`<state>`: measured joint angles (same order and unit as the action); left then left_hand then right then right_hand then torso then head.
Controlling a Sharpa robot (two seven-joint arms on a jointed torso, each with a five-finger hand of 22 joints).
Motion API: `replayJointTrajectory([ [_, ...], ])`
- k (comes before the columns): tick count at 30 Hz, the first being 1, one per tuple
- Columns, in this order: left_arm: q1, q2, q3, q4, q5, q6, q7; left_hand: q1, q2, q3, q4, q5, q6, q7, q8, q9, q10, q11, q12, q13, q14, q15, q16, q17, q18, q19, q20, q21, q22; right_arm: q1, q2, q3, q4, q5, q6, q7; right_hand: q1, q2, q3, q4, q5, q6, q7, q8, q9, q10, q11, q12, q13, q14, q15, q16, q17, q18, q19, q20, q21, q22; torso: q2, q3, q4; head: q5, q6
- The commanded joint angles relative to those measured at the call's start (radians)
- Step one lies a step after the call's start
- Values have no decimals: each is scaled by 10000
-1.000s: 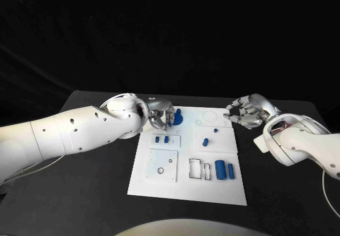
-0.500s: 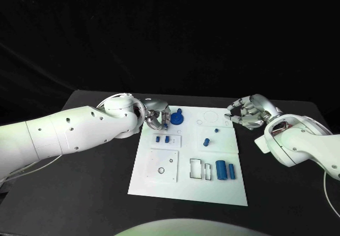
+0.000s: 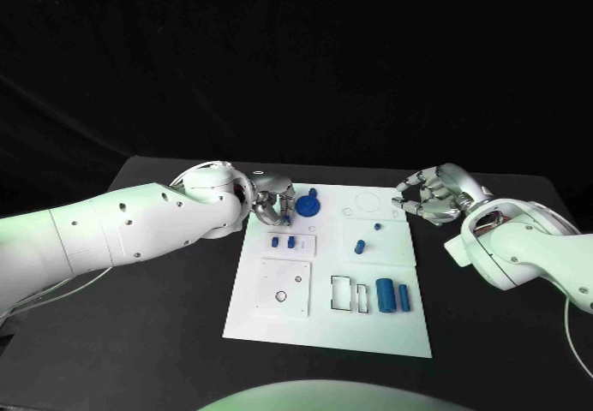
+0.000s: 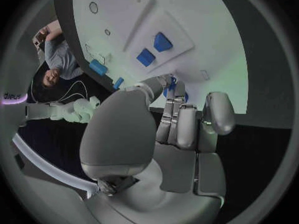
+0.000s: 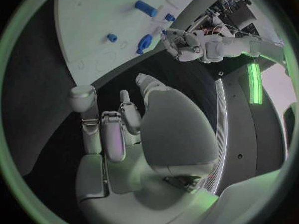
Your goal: Assemble the parts on the task board
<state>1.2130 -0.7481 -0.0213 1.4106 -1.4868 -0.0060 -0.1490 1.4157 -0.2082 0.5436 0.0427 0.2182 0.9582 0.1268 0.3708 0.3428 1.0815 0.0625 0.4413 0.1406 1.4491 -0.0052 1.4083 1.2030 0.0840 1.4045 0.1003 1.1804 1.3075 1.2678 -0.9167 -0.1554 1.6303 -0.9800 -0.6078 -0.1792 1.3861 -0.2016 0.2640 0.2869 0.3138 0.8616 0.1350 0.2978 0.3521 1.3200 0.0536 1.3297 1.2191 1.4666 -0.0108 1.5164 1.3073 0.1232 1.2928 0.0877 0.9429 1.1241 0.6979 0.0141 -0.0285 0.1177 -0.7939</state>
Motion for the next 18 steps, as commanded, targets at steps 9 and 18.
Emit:
replayJointTrajectory([
  [9,2,89,-3,-65,-21,453,-43,-95,-25,5,-63,-85,54,22,-64,11,93,7,-35,-7,52,13,46,-2,-42,8,12,-7,1567,-7,5,2,15,-114,17,34,-47,-49,60,-26,49,-16,15,35,12,-40,3,5,7,701,-63,-64,1278,125,-67,11,-63,-5,-8,-13,5,-8,-11],
  [18,1,140,-7,-65,13,478,30,-135,-22,-13,-62,-166,72,19,-83,18,121,7,-70,-8,45,15,43,-15,-39,-4,13,-23,1562,-7,12,2,10,-119,18,29,-47,-53,80,-26,77,-14,14,40,19,-34,2,10,13,702,-66,-66,1277,128,-70,9,-82,-13,-1,-10,9,-9,-10],
])
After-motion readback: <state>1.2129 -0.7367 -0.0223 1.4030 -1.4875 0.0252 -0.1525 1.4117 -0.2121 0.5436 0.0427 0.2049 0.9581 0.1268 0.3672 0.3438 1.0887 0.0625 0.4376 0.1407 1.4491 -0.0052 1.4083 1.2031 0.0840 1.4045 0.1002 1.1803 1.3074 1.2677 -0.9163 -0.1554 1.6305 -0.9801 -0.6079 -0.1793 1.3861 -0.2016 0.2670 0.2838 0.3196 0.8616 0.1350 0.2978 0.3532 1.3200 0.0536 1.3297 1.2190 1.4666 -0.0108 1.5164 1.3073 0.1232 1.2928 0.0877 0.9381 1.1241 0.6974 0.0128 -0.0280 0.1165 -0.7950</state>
